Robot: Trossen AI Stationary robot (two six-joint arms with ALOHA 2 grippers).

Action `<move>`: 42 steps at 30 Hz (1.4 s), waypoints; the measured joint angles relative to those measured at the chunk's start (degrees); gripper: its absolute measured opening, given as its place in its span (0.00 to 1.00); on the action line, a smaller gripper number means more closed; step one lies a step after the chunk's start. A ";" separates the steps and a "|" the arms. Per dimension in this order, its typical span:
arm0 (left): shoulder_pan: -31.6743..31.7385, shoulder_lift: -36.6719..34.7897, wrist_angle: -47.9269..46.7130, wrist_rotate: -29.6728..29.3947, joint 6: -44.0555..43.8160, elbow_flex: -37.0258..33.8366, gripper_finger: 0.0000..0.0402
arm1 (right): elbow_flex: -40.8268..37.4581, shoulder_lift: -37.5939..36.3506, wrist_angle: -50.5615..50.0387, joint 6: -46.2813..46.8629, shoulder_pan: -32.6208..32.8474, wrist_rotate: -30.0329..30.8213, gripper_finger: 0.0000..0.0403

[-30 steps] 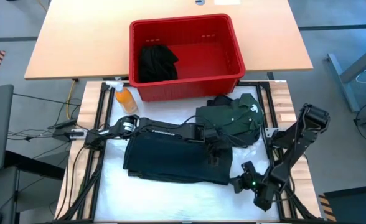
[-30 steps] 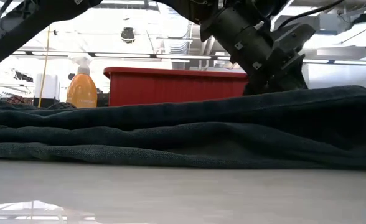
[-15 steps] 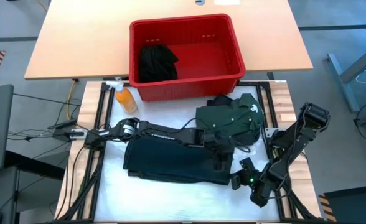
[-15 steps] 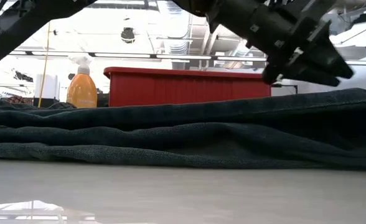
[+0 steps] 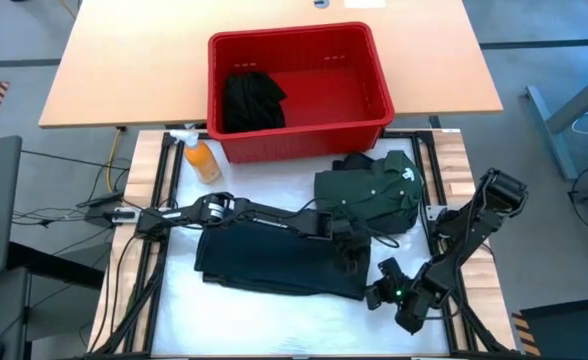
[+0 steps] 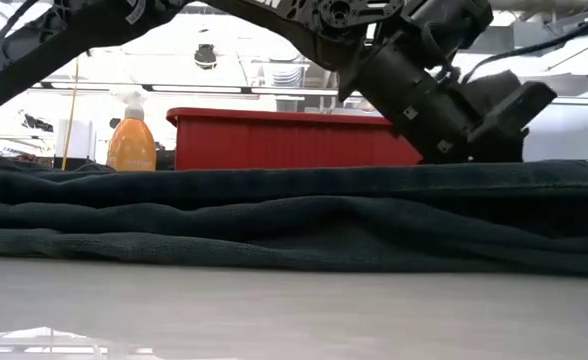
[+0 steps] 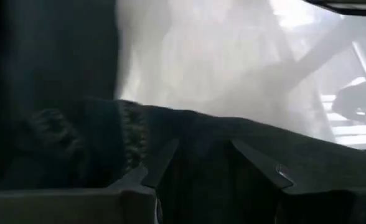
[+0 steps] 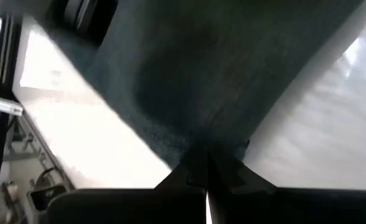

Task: Fold Laundry from Bin
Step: Fold the blue pants from the bin

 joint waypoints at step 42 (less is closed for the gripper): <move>4.60 -0.02 -7.37 3.36 -7.80 -0.92 0.00 | 0.24 10.85 11.90 -1.57 2.05 -0.59 0.04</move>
